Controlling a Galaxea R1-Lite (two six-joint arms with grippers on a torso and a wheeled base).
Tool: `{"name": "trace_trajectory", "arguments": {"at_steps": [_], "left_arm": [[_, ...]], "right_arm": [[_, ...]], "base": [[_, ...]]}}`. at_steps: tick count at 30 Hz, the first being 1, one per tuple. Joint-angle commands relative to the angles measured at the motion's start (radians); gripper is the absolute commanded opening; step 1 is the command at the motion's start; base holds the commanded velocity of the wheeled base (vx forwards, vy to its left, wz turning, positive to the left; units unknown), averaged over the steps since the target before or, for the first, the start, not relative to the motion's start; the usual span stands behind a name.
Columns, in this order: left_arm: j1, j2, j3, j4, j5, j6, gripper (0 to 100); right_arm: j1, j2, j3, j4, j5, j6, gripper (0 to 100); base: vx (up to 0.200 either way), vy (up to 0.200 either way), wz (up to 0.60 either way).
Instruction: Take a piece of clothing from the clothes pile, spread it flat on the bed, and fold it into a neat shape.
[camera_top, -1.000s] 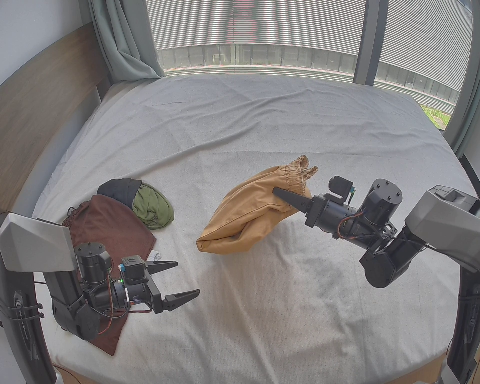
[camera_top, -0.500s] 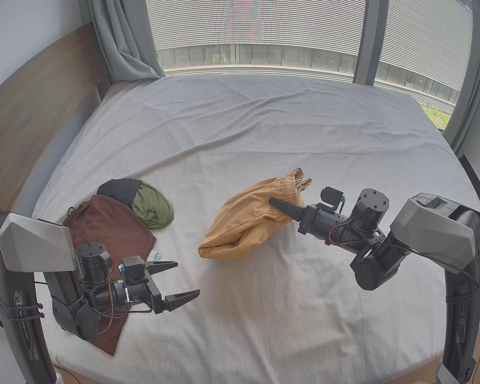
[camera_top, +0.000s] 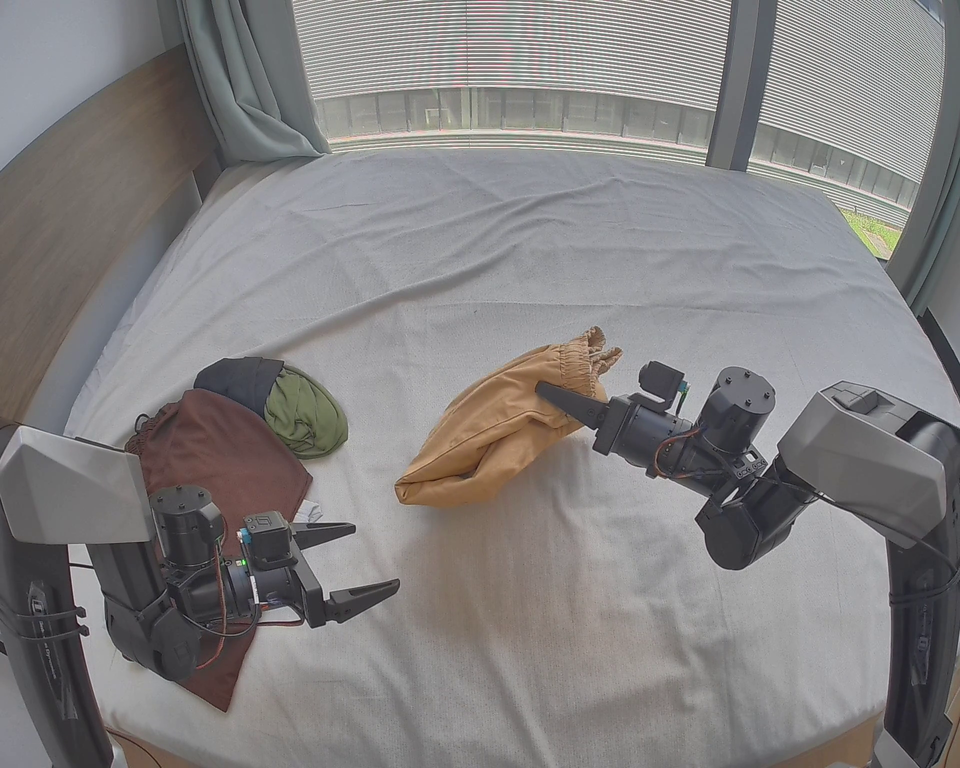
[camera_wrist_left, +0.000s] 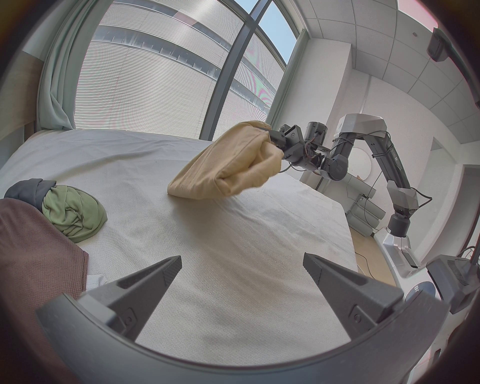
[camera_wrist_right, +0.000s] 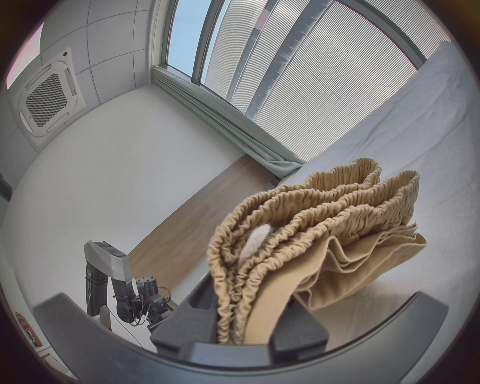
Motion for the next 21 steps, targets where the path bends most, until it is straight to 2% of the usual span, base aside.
{"name": "trace_trajectory", "arguments": {"at_steps": [1,14,21], "left_arm": [[0.0,0.002,0.001,-0.001,0.0,0.0,100],[0.0,0.002,0.007,-0.001,-0.001,0.0,100],[0.0,0.003,0.009,-0.001,-0.001,0.0,100]], "right_arm": [[0.0,0.0,-0.06,0.018,0.001,0.008,0],[-0.007,0.087,-0.304,0.176,-0.001,0.009,0],[-0.027,0.155,-0.332,0.183,-0.003,0.009,0]], "base": [[0.0,0.0,0.0],[0.0,0.0,0.0],[0.0,0.0,0.0]]}}
